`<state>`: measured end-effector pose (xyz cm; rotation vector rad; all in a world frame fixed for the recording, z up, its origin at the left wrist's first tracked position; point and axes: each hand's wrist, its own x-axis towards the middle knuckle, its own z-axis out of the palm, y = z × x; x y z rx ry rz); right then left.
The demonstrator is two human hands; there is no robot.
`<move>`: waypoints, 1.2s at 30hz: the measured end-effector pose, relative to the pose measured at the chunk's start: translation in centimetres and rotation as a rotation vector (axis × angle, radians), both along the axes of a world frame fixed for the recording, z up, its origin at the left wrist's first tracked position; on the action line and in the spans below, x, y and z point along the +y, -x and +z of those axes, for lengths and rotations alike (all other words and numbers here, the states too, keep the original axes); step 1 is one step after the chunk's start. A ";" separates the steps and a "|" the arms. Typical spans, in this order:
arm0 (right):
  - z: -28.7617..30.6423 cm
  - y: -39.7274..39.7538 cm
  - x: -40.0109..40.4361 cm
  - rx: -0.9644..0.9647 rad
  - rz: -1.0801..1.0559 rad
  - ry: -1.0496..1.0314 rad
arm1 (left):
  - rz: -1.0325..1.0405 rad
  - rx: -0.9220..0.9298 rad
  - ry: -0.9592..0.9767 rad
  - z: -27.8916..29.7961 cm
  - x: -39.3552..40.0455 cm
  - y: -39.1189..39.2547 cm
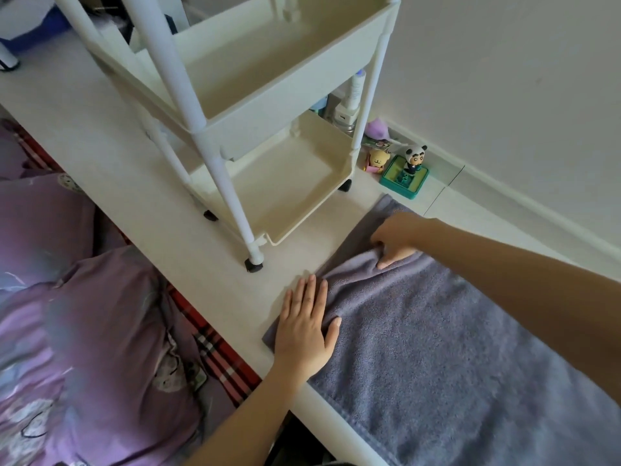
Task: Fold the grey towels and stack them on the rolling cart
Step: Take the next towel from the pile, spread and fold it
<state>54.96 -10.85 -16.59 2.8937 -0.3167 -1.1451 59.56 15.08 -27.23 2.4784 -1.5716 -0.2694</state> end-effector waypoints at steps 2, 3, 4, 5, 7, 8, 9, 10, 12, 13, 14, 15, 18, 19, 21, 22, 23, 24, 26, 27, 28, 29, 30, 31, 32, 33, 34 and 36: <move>0.4 0.6 -2.1 -0.029 0.016 0.109 | 0.007 -0.002 -0.005 0.0 0.0 0.1; 0.6 0.8 -3.0 -0.061 -0.015 0.150 | 0.008 -0.002 -0.005 -0.1 0.1 0.1; 0.8 0.8 -4.0 -0.110 -0.077 0.182 | 0.007 -0.007 -0.006 -0.1 0.0 0.1; 0.8 0.8 -4.8 -0.161 -0.154 0.217 | 0.007 -0.012 -0.008 -0.2 0.1 0.1; 0.4 0.8 -5.9 -0.252 -0.342 0.266 | 0.022 -0.010 -0.009 -0.4 0.0 0.2; -0.1 0.9 -6.0 -0.301 -0.459 0.239 | 0.044 0.000 -0.009 -0.4 -0.1 0.4; -1.0 1.3 -6.0 -0.358 -0.605 0.153 | 0.075 0.013 -0.006 -0.3 -0.4 0.6; -1.9 1.8 -5.9 -0.430 -0.756 0.021 | 0.106 0.028 0.004 -0.2 -0.8 0.8; -3.2 2.5 -5.4 -0.548 -0.968 -0.227 | 0.105 0.048 0.056 0.3 -2.0 1.2; -3.7 2.9 -5.3 -0.582 -1.020 -0.286 | 0.061 0.051 0.091 0.4 -2.8 1.4; -4.1 3.2 -5.1 -0.612 -1.046 -0.315 | 0.008 0.051 0.123 0.7 -3.6 1.5; -4.4 3.4 -5.0 -0.636 -1.065 -0.332 | -0.042 0.049 0.148 0.9 -4.5 1.6; -4.8 3.3 -5.3 -0.737 -1.084 -0.336 | -0.095 0.039 0.131 1.0 -7.1 1.8; -4.9 3.0 -5.4 -0.762 -1.084 -0.314 | -0.087 0.035 0.112 0.8 -7.5 1.9; -5.2 2.4 -5.4 -0.784 -1.099 -0.282 | -0.065 0.030 0.086 0.5 -7.6 2.1; -5.4 2.1 -5.6 -0.780 -1.120 -0.265 | -0.062 0.020 0.081 0.3 -7.6 2.2; -5.7 1.9 -5.6 -0.761 -1.133 -0.235 | -0.064 0.011 0.080 0.2 -7.5 2.4; -6.1 1.7 -5.6 -0.737 -1.139 -0.198 | -0.067 0.008 0.081 0.2 -7.4 2.5; -6.5 1.2 -5.8 -0.724 -1.145 -0.128 | -0.073 -0.004 0.072 0.0 -7.5 2.6; -6.5 0.9 -5.8 -0.722 -1.151 -0.101 | -0.070 -0.010 0.062 -0.1 -7.7 2.6; -6.6 0.7 -5.9 -0.713 -1.161 -0.085 | -0.065 -0.017 0.053 -0.1 -7.8 2.5; -6.7 0.5 -6.0 -0.702 -1.176 -0.077 | -0.061 -0.022 0.045 0.0 -8.0 2.5; -6.7 0.3 -6.1 -0.687 -1.189 -0.074 | -0.049 -0.020 0.046 0.2 -8.3 2.5; -6.7 0.3 -6.1 -0.673 -1.199 -0.078 | -0.031 -0.017 0.060 0.7 -8.7 2.4; -6.7 0.3 -6.2 -0.666 -1.206 -0.093 | -0.005 -0.013 0.094 1.2 -9.4 2.3; -6.6 0.5 -6.4 -0.666 -1.207 -0.110 | 0.024 0.002 0.150 1.7 -10.4 2.0; -6.7 0.7 -6.5 -0.664 -1.205 -0.135 | 0.045 0.030 0.202 2.0 -11.8 1.6; -6.7 0.9 -6.7 -0.649 -1.182 -0.175 | 0.047 0.085 0.219 2.2 -14.6 0.6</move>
